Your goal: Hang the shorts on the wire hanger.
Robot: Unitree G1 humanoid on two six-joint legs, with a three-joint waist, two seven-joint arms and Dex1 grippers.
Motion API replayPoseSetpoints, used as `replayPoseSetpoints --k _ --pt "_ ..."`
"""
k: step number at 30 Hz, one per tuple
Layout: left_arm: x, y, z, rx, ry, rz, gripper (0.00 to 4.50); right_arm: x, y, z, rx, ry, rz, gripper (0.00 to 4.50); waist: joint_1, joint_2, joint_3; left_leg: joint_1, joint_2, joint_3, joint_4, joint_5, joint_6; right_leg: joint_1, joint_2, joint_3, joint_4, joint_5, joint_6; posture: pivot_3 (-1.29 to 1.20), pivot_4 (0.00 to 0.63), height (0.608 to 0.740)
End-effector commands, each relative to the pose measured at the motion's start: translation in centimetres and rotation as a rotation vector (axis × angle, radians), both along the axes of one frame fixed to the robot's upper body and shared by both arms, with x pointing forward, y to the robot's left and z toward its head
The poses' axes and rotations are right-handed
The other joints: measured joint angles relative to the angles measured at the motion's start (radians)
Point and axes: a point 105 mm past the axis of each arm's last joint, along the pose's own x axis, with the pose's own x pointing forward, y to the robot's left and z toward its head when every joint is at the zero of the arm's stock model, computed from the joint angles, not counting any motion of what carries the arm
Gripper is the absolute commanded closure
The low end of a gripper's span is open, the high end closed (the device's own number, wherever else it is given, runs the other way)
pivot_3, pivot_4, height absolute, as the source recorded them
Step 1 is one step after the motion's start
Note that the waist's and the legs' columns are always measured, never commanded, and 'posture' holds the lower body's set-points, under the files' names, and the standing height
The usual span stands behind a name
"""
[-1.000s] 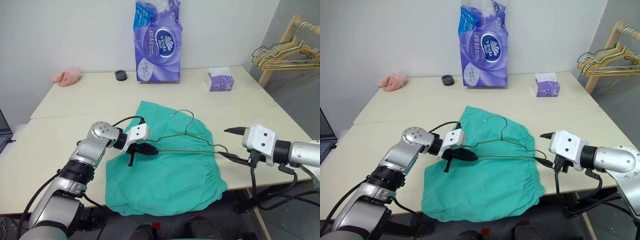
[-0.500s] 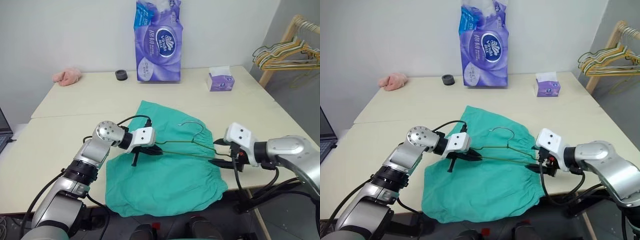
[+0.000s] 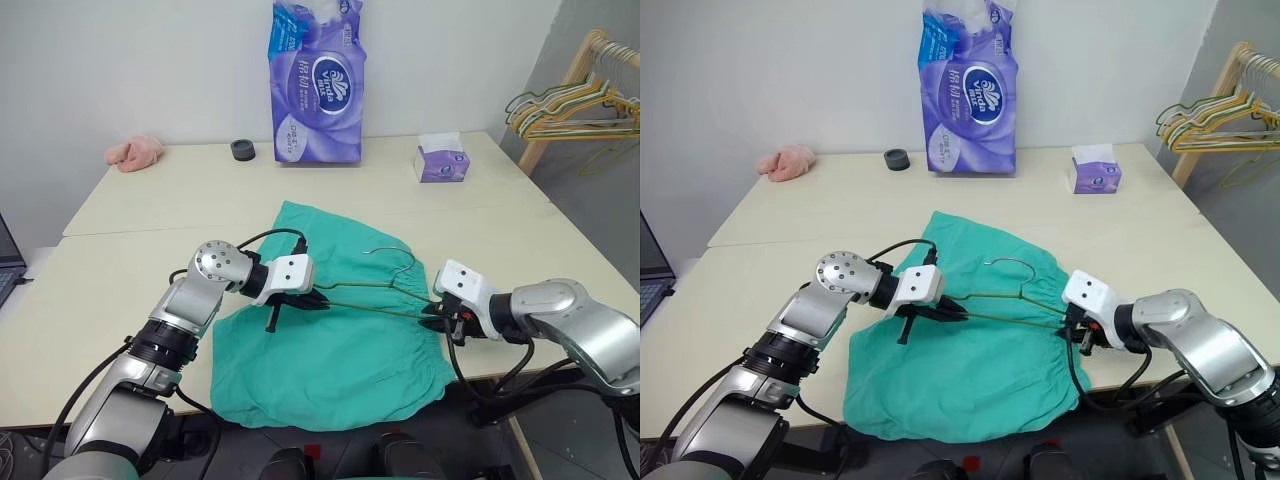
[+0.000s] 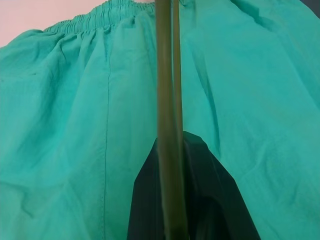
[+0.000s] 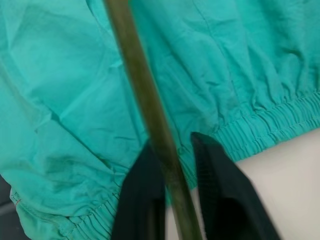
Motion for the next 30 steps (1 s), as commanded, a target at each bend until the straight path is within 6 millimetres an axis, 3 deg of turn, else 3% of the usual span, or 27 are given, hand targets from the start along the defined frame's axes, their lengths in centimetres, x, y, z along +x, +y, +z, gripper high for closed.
replayPoseSetpoints --k 1,5,12,16,19,22,25,30 --pt "-0.1 -0.6 1.0 -0.019 -0.036 -0.03 4.5 0.4 0.1 1.0 0.001 -0.044 0.001 4.47 -0.001 0.0 0.0 0.0 0.0 0.0 0.0 0.0 0.0 0.0 0.0 0.0 0.0 0.0 0.0 -0.16 0.062 0.74" --pt "0.1 -0.9 1.1 -0.053 -0.007 0.003 4.5 0.4 0.3 1.2 0.005 -0.048 0.006 4.47 0.0 0.0 0.0 0.0 0.0 0.0 0.0 0.0 0.0 0.0 0.0 0.0 0.0 0.0 0.0 -0.16 0.061 0.74" --pt "0.8 -1.6 2.1 -0.167 0.052 0.088 2.58 0.2 0.2 1.4 0.009 -0.053 0.008 4.5 -0.001 0.0 0.0 0.0 0.0 0.0 0.0 0.0 0.0 0.0 0.0 0.0 0.0 0.0 0.0 -0.16 0.058 0.74" --pt "3.2 -0.4 3.9 -0.277 0.032 0.248 1.4 -0.2 -0.5 1.6 0.008 -0.047 -0.008 4.5 0.0 0.0 0.0 0.0 0.0 0.0 0.0 0.0 0.0 0.0 0.0 0.0 0.0 0.0 0.0 -0.17 0.055 0.74" --pt "5.8 2.6 5.2 -0.341 0.009 0.419 1.4 -0.7 -2.0 2.0 0.014 -0.033 -0.062 4.5 0.002 0.0 0.0 0.0 0.0 -0.001 0.001 0.0 0.0 0.0 0.0 -0.001 0.0 0.0 0.001 -0.18 0.053 0.74" --pt "6.9 4.5 5.6 -0.375 0.009 0.51 1.4 -1.5 -3.9 1.9 0.018 -0.011 -0.146 4.5 0.002 0.0 0.0 0.0 0.0 -0.001 0.0 0.0 0.0 0.0 0.0 -0.001 0.0 -0.001 0.001 -0.18 0.053 0.74" --pt "6.3 4.8 4.8 -0.361 0.054 0.5 1.4 -2.7 -6.3 1.5 0.049 0.029 -0.277 4.5 0.002 0.0 0.0 -0.001 0.0 -0.001 0.0 0.0 0.0 0.0 0.0 -0.001 0.0 0.0 0.0 -0.18 0.054 0.74" --pt "3.2 3.2 2.3 -0.29 0.189 0.369 1.4 -5.6 -10.1 0.3 0.098 0.107 -0.517 4.5 0.008 0.0 0.0 0.0 0.0 -0.001 0.0 0.0 0.0 0.001 0.0 0.0 0.0 0.0 0.001 -0.2 0.061 0.74"
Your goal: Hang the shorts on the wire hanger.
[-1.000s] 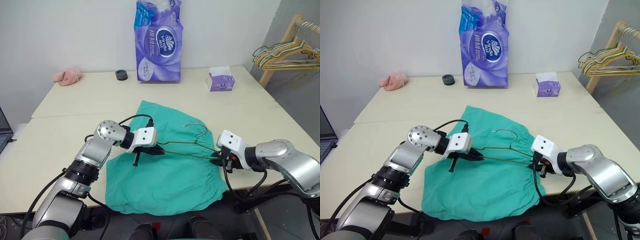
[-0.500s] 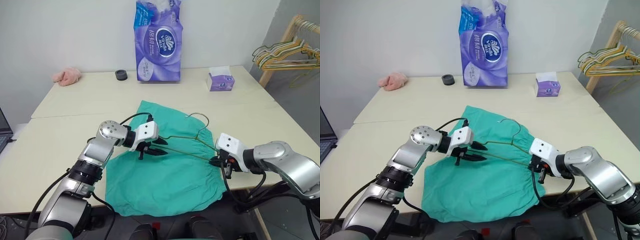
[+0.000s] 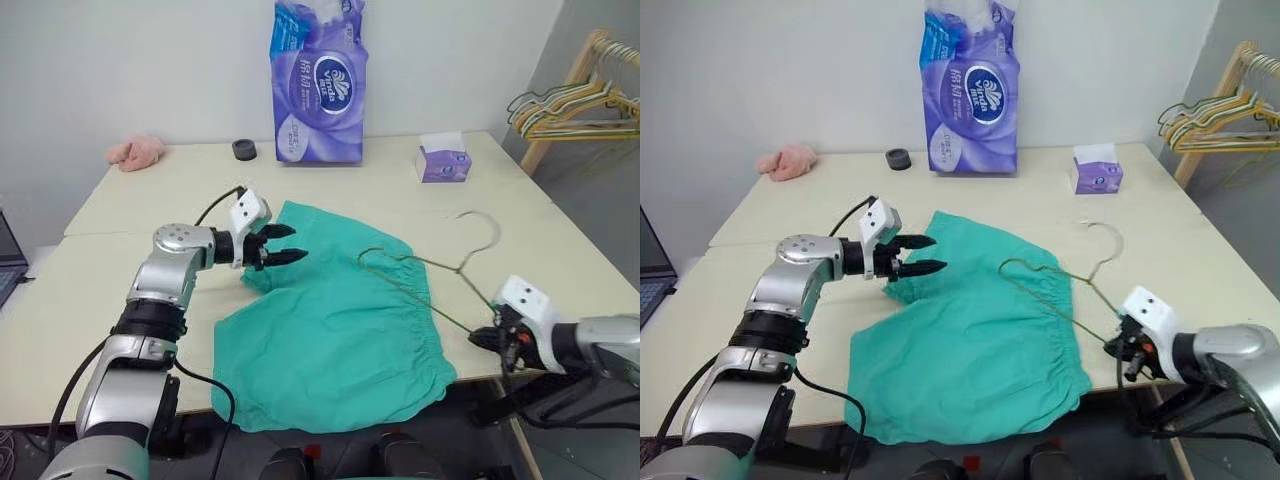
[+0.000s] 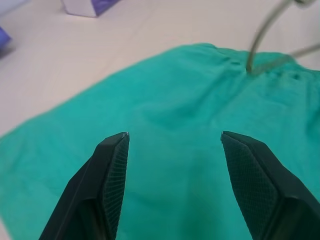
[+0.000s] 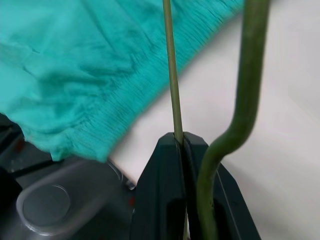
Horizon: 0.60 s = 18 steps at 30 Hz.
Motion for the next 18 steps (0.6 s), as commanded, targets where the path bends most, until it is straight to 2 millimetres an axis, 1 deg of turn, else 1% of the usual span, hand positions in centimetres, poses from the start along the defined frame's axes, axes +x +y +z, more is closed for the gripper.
replayPoseSetpoints --k 1,4,7,9,10,15,18 --pt "-1.9 -1.5 0.3 0.009 0.02 -0.125 1.4 -1.2 -1.7 0.7 0.027 -0.021 -0.123 4.5 0.002 0.0 0.0 0.0 0.0 0.0 0.0 0.0 0.0 0.0 0.0 0.0 0.0 0.0 0.0 -0.21 0.063 0.74" --pt "-3.4 -2.3 -0.1 -0.002 0.085 -0.203 1.4 -2.8 -3.0 -0.1 0.054 0.019 -0.222 4.5 0.002 0.0 0.0 0.0 0.0 0.0 0.0 0.0 0.0 0.0 0.0 0.0 0.0 -0.001 0.002 -0.22 0.064 0.74" --pt "-4.3 -2.7 -0.2 0.004 0.115 -0.262 1.4 -4.5 -3.3 -1.0 0.086 0.074 -0.279 4.5 -0.001 0.001 0.0 0.001 0.0 0.002 0.0 0.0 0.0 0.001 0.001 0.0 0.0 -0.002 0.002 -0.23 0.066 0.74" --pt "-4.3 -3.0 -0.1 0.01 0.103 -0.283 1.4 -5.8 -2.9 -1.8 0.13 0.136 -0.301 4.5 -0.004 0.001 0.0 0.001 0.001 0.002 0.0 0.0 0.0 0.001 0.001 0.0 0.0 -0.002 0.003 -0.24 0.067 0.74" --pt "-4.2 -3.1 -0.1 0.013 0.098 -0.288 1.4 -6.1 -2.7 -2.0 0.145 0.154 -0.304 4.5 -0.005 0.001 0.0 0.001 0.001 0.002 0.0 0.0 0.0 0.001 0.001 0.0 0.0 -0.002 0.003 -0.24 0.067 0.74" --pt "-3.9 -3.5 0.2 0.018 0.079 -0.3 1.4 -6.8 -2.3 -2.6 0.198 0.221 -0.331 4.5 -0.014 0.0 0.0 0.002 0.001 0.003 0.0 0.0 0.0 0.001 0.002 0.0 -0.001 -0.002 0.003 -0.24 0.069 0.74" --pt "-3.7 -3.8 0.3 0.023 0.066 -0.307 1.4 -7.3 -1.6 -2.8 0.215 0.265 -0.298 4.5 -0.014 0.001 0.0 0.002 0.001 0.003 -0.001 0.0 0.0 0.001 0.002 0.0 -0.001 -0.003 0.004 -0.23 0.07 0.74"
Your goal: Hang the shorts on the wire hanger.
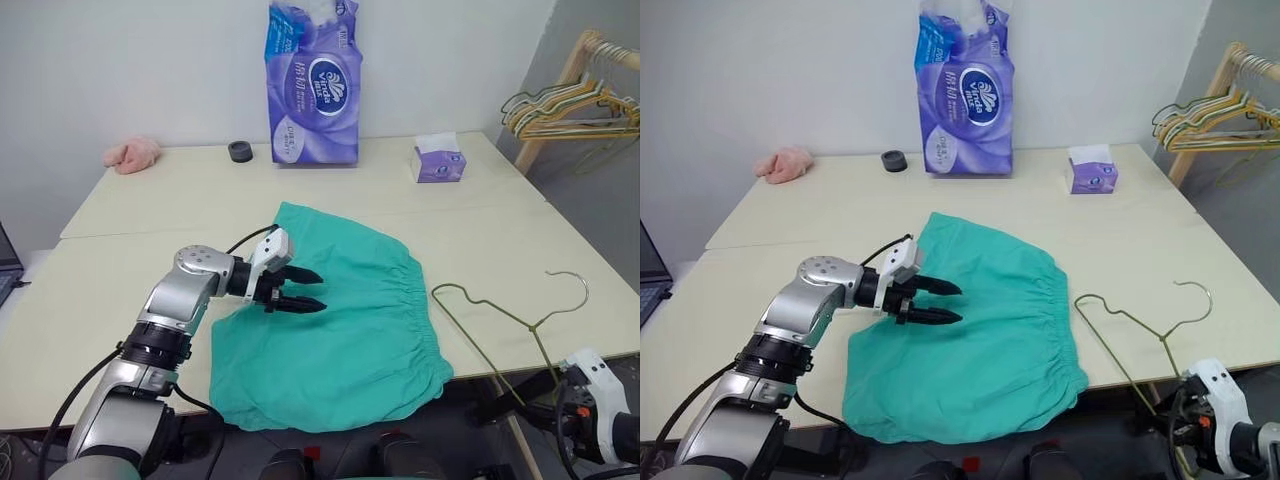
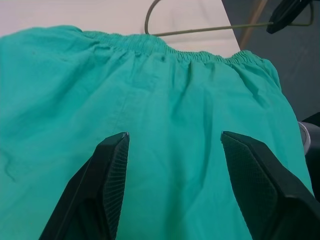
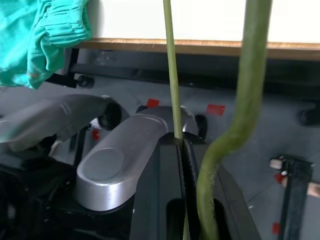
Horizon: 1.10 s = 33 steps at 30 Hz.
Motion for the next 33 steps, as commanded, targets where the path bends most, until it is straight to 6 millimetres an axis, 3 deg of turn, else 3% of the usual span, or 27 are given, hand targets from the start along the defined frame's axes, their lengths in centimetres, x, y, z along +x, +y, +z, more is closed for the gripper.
replayPoseSetpoints --k 1,16,20,26,33 --pt "0.3 -0.6 0.8 0.003 -0.045 -0.027 1.4 -0.1 0.8 0.6 0.023 -0.005 0.049 4.5 0.0 0.0 0.0 0.0 0.0 0.0 0.0 0.0 0.0 0.0 0.0 0.0 0.0 0.0 0.0 -0.23 0.07 0.74" --pt "1.1 0.2 0.8 0.011 -0.082 0.04 1.4 0.6 2.4 2.4 0.118 -0.014 0.188 4.5 0.002 -0.001 0.001 0.0 0.0 0.0 0.0 0.0 0.0 0.0 0.0 0.0 -0.001 0.0 0.0 -0.21 0.076 0.74" --pt "1.3 0.2 1.1 0.008 -0.091 0.047 1.4 1.5 2.4 0.5 0.092 0.053 0.172 4.5 0.002 -0.002 0.002 0.0 0.0 0.0 0.0 0.0 0.0 0.0 0.001 0.0 -0.001 0.0 0.001 -0.2 0.076 0.74" --pt "1.7 0.4 1.3 0.007 -0.107 0.071 1.4 2.6 1.9 -0.4 0.065 0.092 0.147 4.5 0.006 -0.001 0.002 0.0 0.0 0.0 0.0 0.0 0.0 0.0 0.0 0.001 -0.001 0.0 0.001 -0.19 0.075 0.74" --pt "2.3 0.8 1.6 -0.001 -0.134 0.119 1.4 5.6 3.1 1.9 0.191 0.044 0.155 4.5 0.007 -0.001 0.003 0.0 0.0 0.0 0.0 0.0 0.0 0.0 0.0 0.001 -0.001 0.0 0.001 -0.18 0.078 0.74"
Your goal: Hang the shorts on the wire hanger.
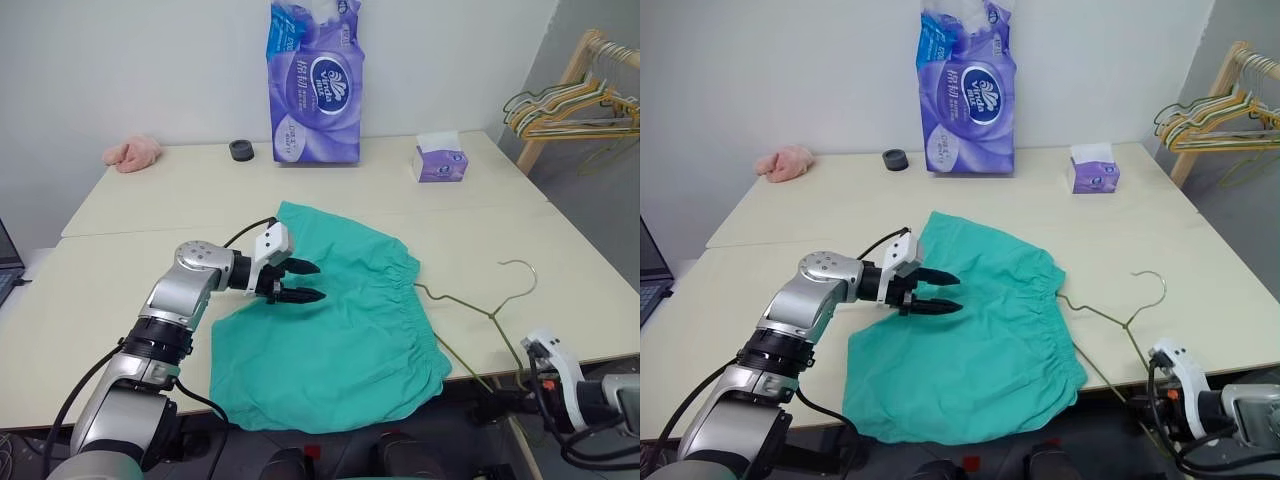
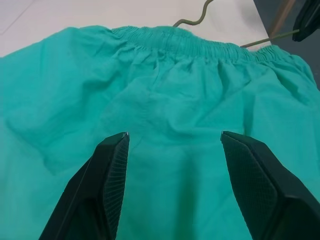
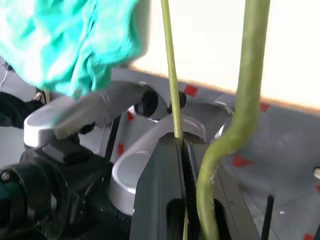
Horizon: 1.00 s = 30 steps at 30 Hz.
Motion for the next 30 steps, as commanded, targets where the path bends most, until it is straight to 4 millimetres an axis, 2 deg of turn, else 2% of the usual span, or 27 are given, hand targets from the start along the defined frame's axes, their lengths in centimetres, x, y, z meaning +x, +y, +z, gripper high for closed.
replayPoseSetpoints --k 1,5,8,13,16,22,23,27,30 --pt "1.1 0.4 1.9 -0.018 -0.08 0.036 1.4 1.4 1.0 1.9 0.071 -0.038 0.017 4.5 0.0 0.0 0.0 0.0 0.0 0.0 0.0 0.0 0.0 0.0 0.0 0.0 0.0 0.0 0.0 -0.18 0.078 0.74" --pt "2.4 1.1 2.8 -0.039 -0.124 0.108 1.4 2.7 2.0 2.8 0.105 -0.046 0.044 4.5 0.002 -0.001 0.002 0.0 0.0 -0.001 0.0 0.0 0.0 0.0 0.0 0.0 0.0 0.0 0.0 -0.17 0.08 0.74" --pt "3.4 1.3 3.5 -0.064 -0.16 0.159 1.4 2.3 3.1 1.9 0.098 -0.011 0.086 4.5 0.008 -0.002 0.003 -0.001 0.0 -0.002 0.0 0.0 0.0 0.0 0.0 0.0 0.0 0.0 0.0 -0.16 0.081 0.74" --pt "3.9 1.4 4.0 -0.087 -0.186 0.192 1.4 2.1 3.8 0.3 0.067 0.036 0.108 4.5 0.019 -0.002 0.003 -0.001 0.0 -0.002 0.0 0.0 0.0 -0.001 -0.001 0.0 0.0 0.0 0.0 -0.15 0.078 0.74" --pt "3.9 1.5 4.1 -0.09 -0.189 0.198 1.4 3.3 4.0 0.1 0.059 0.015 0.093 4.5 0.018 -0.002 0.003 -0.001 0.0 -0.002 0.0 0.0 0.0 -0.001 -0.002 0.0 0.001 0.0 0.0 -0.14 0.077 0.74" --pt "3.9 1.6 4.4 -0.096 -0.2 0.213 1.4 7.6 2.9 0.6 -0.029 -0.112 0.003 4.5 0.022 -0.002 0.003 -0.001 0.0 -0.002 0.0 0.0 0.0 -0.002 -0.002 0.0 0.001 0.0 0.0 -0.13 0.066 0.74" --pt "4.0 1.7 4.4 -0.096 -0.202 0.215 1.4 7.9 2.9 0.9 -0.032 -0.124 0.009 4.5 0.022 -0.002 0.003 -0.002 0.0 -0.003 0.0 0.0 0.0 -0.002 -0.002 0.0 0.001 0.003 -0.005 -0.13 0.065 0.74" --pt "4.0 1.7 4.5 -0.098 -0.208 0.221 1.4 7.6 3.8 1.5 -0.005 -0.139 0.079 4.5 0.022 -0.002 0.003 -0.002 -0.001 -0.003 0.0 0.0 0.0 -0.002 -0.002 -0.001 0.001 0.003 -0.005 -0.13 0.065 0.74" --pt "4.0 1.7 4.6 -0.105 -0.211 0.228 1.4 8.2 4.8 2.1 0.016 -0.19 0.096 4.5 0.022 -0.002 0.003 -0.002 -0.001 -0.003 0.0 0.0 0.0 -0.002 -0.002 -0.001 0.001 0.003 -0.005 -0.13 0.065 0.74"
